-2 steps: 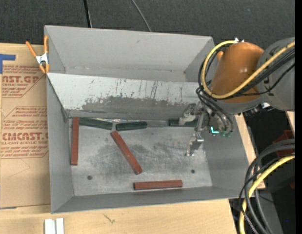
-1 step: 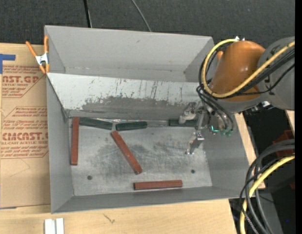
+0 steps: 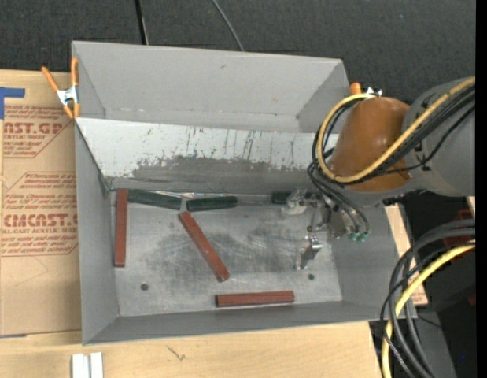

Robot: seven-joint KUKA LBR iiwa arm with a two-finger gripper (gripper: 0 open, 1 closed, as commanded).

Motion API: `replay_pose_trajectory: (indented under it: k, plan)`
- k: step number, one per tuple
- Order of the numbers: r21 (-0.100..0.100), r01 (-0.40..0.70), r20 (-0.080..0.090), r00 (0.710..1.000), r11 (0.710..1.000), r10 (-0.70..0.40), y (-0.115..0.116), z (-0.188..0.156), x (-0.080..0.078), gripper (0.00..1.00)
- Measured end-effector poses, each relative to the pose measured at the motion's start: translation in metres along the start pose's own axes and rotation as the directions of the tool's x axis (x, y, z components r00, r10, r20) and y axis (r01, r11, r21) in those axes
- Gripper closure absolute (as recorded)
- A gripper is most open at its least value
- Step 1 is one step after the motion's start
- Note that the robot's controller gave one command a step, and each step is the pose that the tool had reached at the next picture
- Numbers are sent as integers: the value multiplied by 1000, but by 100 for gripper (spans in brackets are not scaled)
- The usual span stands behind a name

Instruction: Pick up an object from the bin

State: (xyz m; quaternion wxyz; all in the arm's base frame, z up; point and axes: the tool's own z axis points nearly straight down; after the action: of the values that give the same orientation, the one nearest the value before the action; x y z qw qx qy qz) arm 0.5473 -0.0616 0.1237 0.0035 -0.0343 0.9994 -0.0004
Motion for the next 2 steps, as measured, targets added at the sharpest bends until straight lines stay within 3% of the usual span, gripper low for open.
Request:
replay_pose_trajectory:
  k: [1, 2]
  plan:
    - [-1, 33, -7, 999, 999, -33, 57, 34, -8, 0]
    - [-6, 85, -6, 996, 996, -85, 62, 41, 17, 0]
